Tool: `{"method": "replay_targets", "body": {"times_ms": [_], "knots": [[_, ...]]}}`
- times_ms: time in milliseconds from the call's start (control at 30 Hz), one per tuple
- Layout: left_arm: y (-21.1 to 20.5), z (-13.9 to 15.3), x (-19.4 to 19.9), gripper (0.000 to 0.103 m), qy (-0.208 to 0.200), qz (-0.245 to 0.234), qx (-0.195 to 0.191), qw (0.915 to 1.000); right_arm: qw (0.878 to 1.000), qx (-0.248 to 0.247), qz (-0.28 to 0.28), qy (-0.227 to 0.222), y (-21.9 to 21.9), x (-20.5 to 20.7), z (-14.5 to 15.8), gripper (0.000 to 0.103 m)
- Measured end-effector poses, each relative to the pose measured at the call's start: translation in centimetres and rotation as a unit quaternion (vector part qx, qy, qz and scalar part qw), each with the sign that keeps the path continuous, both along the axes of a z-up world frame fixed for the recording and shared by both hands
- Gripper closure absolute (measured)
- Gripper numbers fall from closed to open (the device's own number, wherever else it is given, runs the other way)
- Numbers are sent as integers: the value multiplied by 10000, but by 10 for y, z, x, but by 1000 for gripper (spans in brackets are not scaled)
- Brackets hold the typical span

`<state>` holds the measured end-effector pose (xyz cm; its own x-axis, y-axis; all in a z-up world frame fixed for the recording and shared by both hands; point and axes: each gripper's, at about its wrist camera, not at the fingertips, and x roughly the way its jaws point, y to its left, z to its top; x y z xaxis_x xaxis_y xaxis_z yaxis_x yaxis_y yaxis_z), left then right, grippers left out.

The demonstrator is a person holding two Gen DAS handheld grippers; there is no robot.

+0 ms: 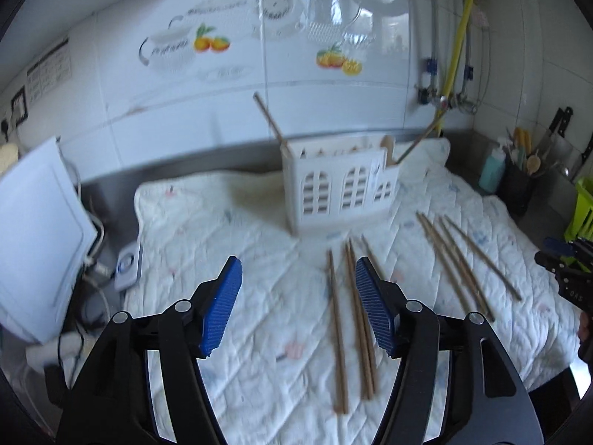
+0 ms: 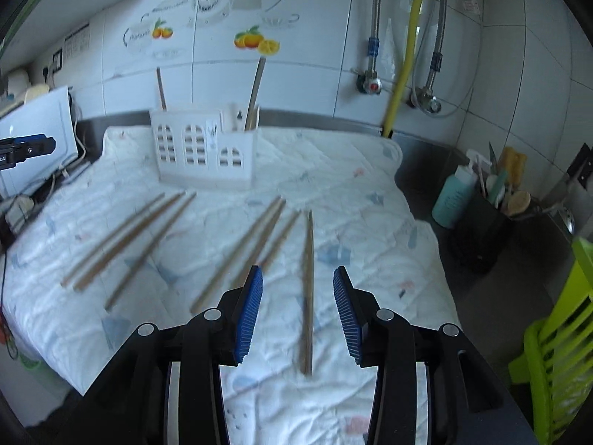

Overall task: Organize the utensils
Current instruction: 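Close the left tool on a chopstick while the right tool grasps another chopstick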

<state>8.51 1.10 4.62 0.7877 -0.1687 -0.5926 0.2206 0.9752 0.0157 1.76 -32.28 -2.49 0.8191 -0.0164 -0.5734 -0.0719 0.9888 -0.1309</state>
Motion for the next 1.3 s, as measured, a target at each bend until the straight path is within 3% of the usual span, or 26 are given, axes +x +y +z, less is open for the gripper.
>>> {"method": "replay_targets", "body": {"times_ms": [300, 600, 900, 1100, 1300], "knots": [[6, -58, -24, 39, 513, 31, -179, 9985, 9980, 342, -311, 425, -16, 3, -49, 66], [1, -101, -28, 41, 929, -50, -215, 9954, 9949, 590, -486, 660, -25, 20, -72, 76], [-16, -126, -19, 73, 1244, -378, -158, 9914, 9937, 644, -550, 738, -26, 29, -82, 94], [-25, -132, -14, 78, 1255, -460, -164, 9909, 9937, 654, -554, 723, -28, 30, -82, 96], [-34, -135, -12, 83, 1132, -466, 99, 9924, 9941, 615, -593, 666, -27, 31, -82, 96]]}}
